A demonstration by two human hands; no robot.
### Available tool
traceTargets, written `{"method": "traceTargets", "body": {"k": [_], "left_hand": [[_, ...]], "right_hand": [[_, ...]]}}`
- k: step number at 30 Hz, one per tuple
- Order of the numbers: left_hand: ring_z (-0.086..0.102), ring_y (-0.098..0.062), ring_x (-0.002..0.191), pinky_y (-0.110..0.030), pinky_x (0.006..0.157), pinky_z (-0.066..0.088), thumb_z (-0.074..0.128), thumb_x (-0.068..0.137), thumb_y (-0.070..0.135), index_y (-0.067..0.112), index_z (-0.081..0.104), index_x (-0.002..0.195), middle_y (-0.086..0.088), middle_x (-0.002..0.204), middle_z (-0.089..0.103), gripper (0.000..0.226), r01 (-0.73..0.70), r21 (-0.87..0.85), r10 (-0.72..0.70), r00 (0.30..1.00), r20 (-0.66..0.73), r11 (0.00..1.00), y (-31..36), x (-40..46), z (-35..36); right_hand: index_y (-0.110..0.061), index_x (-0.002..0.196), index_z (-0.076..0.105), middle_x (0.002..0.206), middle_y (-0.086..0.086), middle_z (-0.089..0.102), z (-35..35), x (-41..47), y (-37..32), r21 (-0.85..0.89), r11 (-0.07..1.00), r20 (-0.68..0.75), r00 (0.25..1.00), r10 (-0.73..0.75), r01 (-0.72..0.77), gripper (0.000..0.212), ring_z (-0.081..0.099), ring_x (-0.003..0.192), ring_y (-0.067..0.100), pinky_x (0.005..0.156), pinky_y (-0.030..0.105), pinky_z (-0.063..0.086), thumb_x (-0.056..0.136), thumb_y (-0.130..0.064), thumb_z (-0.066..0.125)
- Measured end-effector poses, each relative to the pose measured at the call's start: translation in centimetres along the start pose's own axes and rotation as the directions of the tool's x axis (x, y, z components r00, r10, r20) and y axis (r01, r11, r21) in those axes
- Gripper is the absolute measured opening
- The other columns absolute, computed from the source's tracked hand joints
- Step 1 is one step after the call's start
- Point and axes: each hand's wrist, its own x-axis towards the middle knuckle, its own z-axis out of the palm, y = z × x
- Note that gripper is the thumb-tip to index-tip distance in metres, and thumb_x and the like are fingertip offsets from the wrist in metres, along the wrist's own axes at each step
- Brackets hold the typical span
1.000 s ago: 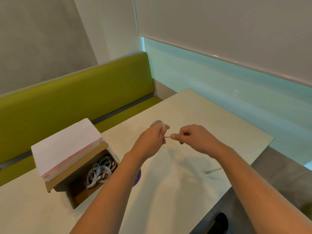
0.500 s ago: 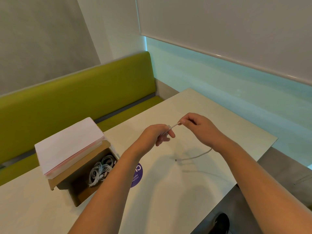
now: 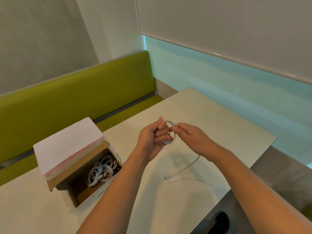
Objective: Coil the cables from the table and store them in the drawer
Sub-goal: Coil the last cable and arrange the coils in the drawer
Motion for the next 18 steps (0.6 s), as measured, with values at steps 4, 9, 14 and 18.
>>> {"method": "traceTargets", "body": {"k": [4,9,14,18], "left_hand": [[0.024,-0.006,0.036,-0.022,0.059,0.045,0.037,0.105,0.029,0.015,0.044,0.064,0.005,0.053,0.023,0.044,-0.033,-0.028,0.032,0.999,-0.025,0.999,0.1,0.1,0.0],[0.033,-0.011,0.045,-0.028,0.069,0.046,0.038,0.105,0.03,0.013,0.046,0.065,0.001,0.056,0.029,0.043,-0.086,0.067,0.093,0.99,-0.103,0.994,-0.4,0.2,0.2],[0.054,-0.017,0.069,-0.035,0.083,0.047,0.041,0.103,0.029,0.014,0.058,0.071,-0.001,0.064,0.054,0.04,-0.038,0.439,0.124,0.977,-0.171,0.898,-0.4,0.0,-0.5],[0.061,-0.017,0.072,-0.038,0.084,0.055,0.043,0.102,0.038,0.015,0.059,0.079,-0.001,0.066,0.057,0.036,0.08,0.616,0.032,0.985,-0.168,0.784,0.6,-0.2,-0.5]], "right_hand": [[-0.03,0.081,0.047,0.074,-0.009,0.048,0.6,-0.2,0.0,-0.019,1.0,0.045,0.999,0.006,-0.005,0.024,0.044,0.07,0.009,0.065,0.026,0.036,0.103,-0.037,0.039],[-0.021,0.091,0.05,0.078,-0.007,0.049,0.5,0.0,-0.4,-0.026,1.0,0.012,1.0,0.018,-0.018,0.023,0.044,0.069,0.008,0.065,0.027,0.035,0.105,-0.032,0.036],[-0.018,0.094,0.048,0.08,-0.003,0.052,-0.5,0.1,-0.6,-0.225,0.973,0.053,0.997,0.06,-0.047,0.025,0.046,0.071,0.013,0.067,0.033,0.037,0.105,-0.035,0.033],[-0.023,0.087,0.043,0.081,-0.003,0.052,-0.9,-0.1,-0.8,-0.365,0.929,0.131,0.985,0.108,-0.054,0.025,0.046,0.069,0.012,0.063,0.03,0.036,0.106,-0.033,0.031]]}}
